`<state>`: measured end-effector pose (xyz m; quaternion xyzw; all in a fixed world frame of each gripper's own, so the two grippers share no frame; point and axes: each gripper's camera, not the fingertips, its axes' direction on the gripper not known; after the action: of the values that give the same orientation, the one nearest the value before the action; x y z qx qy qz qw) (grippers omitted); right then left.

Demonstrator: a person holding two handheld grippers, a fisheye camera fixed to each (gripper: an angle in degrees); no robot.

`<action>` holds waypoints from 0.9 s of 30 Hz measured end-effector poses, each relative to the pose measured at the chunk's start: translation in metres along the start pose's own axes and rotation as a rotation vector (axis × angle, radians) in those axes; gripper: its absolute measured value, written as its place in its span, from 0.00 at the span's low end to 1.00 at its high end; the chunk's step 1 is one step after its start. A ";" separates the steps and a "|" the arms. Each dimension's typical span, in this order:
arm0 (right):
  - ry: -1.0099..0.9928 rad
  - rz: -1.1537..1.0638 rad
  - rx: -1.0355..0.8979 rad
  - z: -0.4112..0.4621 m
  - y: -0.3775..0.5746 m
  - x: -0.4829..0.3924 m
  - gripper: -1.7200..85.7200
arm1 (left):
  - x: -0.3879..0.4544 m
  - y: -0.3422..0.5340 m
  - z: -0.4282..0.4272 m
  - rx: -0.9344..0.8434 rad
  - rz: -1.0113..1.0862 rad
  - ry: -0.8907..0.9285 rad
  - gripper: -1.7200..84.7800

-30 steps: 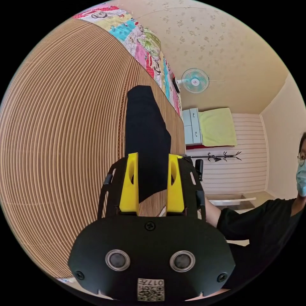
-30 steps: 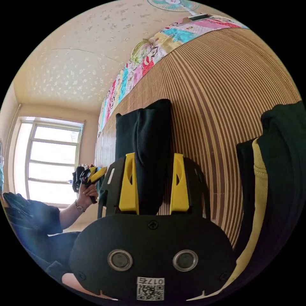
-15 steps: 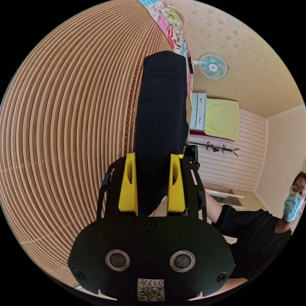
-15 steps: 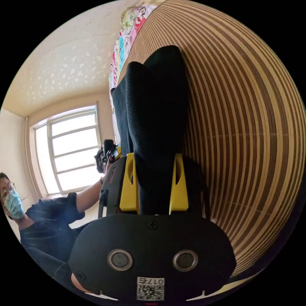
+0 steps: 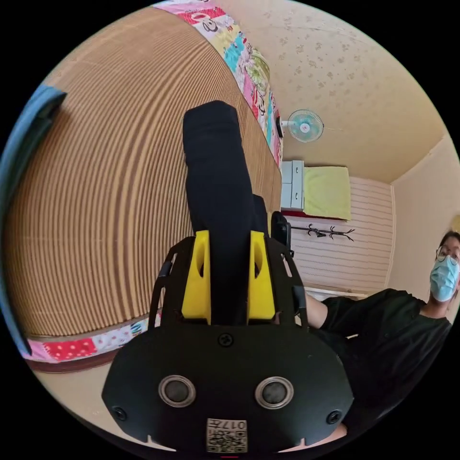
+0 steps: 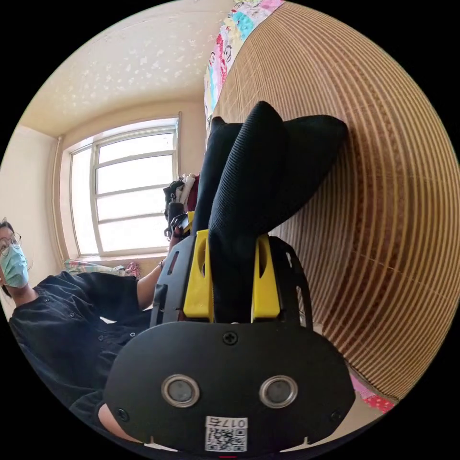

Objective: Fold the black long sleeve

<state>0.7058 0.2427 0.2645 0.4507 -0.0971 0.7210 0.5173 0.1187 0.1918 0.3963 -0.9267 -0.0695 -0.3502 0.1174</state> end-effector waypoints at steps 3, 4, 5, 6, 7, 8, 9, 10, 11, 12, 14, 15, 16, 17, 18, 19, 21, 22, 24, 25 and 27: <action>-0.042 -0.077 -0.016 0.080 -0.018 -0.036 0.17 | 0.002 0.021 -0.087 0.104 0.028 -0.060 0.16; -0.050 -0.110 -0.006 0.114 -0.026 -0.053 0.17 | 0.004 0.026 -0.122 0.133 0.051 -0.097 0.16; -0.058 -0.122 -0.001 0.131 -0.029 -0.060 0.17 | 0.007 0.028 -0.155 0.155 0.073 -0.154 0.17; -0.086 -0.127 0.011 0.165 -0.037 -0.071 0.17 | 0.010 0.028 -0.172 0.169 0.084 -0.190 0.17; -0.131 -0.120 0.026 0.200 -0.045 -0.076 0.17 | 0.016 0.031 -0.205 0.207 0.105 -0.273 0.17; -0.157 -0.118 0.029 0.219 -0.048 -0.078 0.17 | 0.024 0.036 -0.235 0.261 0.129 -0.362 0.17; -0.187 -0.112 0.024 0.259 -0.055 -0.078 0.17 | 0.028 0.040 -0.249 0.288 0.140 -0.406 0.17; -0.152 -0.078 0.009 0.299 -0.062 -0.074 0.17 | 0.036 0.050 -0.270 0.334 0.157 -0.495 0.16; -0.120 -0.052 0.004 0.318 -0.064 -0.071 0.17 | 0.043 0.062 -0.285 0.370 0.162 -0.580 0.15; -0.047 0.018 -0.009 0.353 -0.068 -0.059 0.17 | 0.046 0.070 -0.289 0.388 0.155 -0.621 0.15; 0.056 0.151 -0.094 0.402 -0.070 -0.032 0.17 | 0.057 0.109 -0.291 0.472 0.137 -0.742 0.15; 0.099 0.195 -0.199 0.432 -0.067 -0.016 0.17 | 0.058 0.120 -0.287 0.484 0.143 -0.750 0.15; 0.119 0.162 -0.282 0.455 -0.060 -0.011 0.17 | 0.057 0.140 -0.276 0.489 0.143 -0.747 0.15; 0.137 0.132 -0.311 0.463 -0.055 -0.011 0.16 | 0.050 0.159 -0.263 0.483 0.121 -0.728 0.15; 0.210 0.063 -0.361 0.475 -0.043 -0.012 0.16 | 0.046 0.168 -0.255 0.481 0.106 -0.713 0.15; 0.280 -0.004 -0.397 0.480 -0.029 -0.013 0.15 | 0.035 0.187 -0.238 0.482 0.074 -0.679 0.15; 0.347 -0.027 -0.450 0.478 -0.009 -0.003 0.13 | 0.017 0.211 -0.210 0.478 0.019 -0.615 0.15; 0.372 -0.032 -0.474 0.470 0.005 0.007 0.12 | 0.007 0.223 -0.191 0.465 -0.018 -0.562 0.15; 0.430 -0.024 -0.476 0.447 0.024 0.023 0.11 | -0.001 0.231 -0.164 0.444 -0.044 -0.492 0.15; 0.494 -0.002 -0.469 0.426 0.035 0.034 0.10 | 0.001 0.230 -0.149 0.437 -0.038 -0.470 0.15; 0.599 0.042 -0.441 0.390 0.050 0.047 0.08 | 0.013 0.219 -0.129 0.413 0.014 -0.479 0.15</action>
<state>0.8759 0.0146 0.5405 0.0955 -0.1035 0.7931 0.5925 0.0931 -0.0527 0.4617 -0.9397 -0.1587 -0.0998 0.2859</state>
